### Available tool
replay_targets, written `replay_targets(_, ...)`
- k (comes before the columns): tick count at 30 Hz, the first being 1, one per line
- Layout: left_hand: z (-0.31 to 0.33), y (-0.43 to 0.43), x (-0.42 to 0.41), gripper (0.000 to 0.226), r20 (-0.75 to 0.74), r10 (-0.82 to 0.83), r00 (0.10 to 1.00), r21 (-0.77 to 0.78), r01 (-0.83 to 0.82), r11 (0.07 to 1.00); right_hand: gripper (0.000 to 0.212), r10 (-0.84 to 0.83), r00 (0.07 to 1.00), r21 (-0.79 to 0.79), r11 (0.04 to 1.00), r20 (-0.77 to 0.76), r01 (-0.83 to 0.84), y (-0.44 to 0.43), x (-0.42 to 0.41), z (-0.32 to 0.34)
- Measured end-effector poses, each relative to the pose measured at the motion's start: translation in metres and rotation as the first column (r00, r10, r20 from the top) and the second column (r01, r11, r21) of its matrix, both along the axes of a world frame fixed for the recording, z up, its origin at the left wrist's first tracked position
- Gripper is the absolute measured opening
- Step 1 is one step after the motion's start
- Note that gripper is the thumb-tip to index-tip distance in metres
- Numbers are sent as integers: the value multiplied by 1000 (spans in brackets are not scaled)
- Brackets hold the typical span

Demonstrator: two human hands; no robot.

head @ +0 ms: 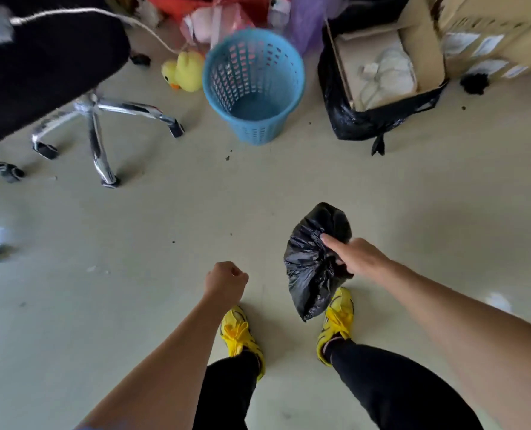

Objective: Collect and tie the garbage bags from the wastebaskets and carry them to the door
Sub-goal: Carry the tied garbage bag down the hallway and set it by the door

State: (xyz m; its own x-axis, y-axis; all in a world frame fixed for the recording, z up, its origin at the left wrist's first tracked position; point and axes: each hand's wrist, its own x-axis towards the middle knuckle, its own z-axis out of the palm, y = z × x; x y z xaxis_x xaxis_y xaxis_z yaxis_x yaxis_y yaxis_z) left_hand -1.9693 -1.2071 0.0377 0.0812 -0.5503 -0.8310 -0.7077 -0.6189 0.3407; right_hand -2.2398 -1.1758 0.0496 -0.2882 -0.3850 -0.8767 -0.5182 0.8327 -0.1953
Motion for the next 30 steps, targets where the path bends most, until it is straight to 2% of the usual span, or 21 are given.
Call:
replay_targets(5, 140, 3, -71, 16, -19, -260, 965, -40, 259, 965, 54, -97, 985, -6, 995, -146, 97, 70, -73, 121)
replay_targets(10, 239, 22, -170, 8, 19, -553, 833, -94, 552, 828, 33, -258, 945, -34, 966, -204, 256, 145, -153, 208)
replay_targets(14, 293, 41, -264, 9, 34, -707, 706, -153, 703, 695, 29, -360, 919, -61, 933, -160, 355, 196, -225, 259)
replay_targets(18, 330, 56, -360, 9, 37, -797, 603, -156, 791, 591, 35, -477, 869, -132, 877, -134, 461, 231, -301, 315)
replay_targets(21, 355, 60, -436, 9, 29, -872, 488, -163, 863, 478, 35, -526, 837, -151, 849, -149, 507, 255, -362, 348)
replay_targets(26, 385, 51, -585, 8, 88, -949, 302, -221, 935, 277, 25, -590, 782, -168, 807, -199, 566, 299, -474, 373)
replay_targets(30, 397, 47, -727, 6, 123, -976, 181, -256, 956, 145, 33, -635, 732, -170, 772, -247, 612, 336, -579, 387)
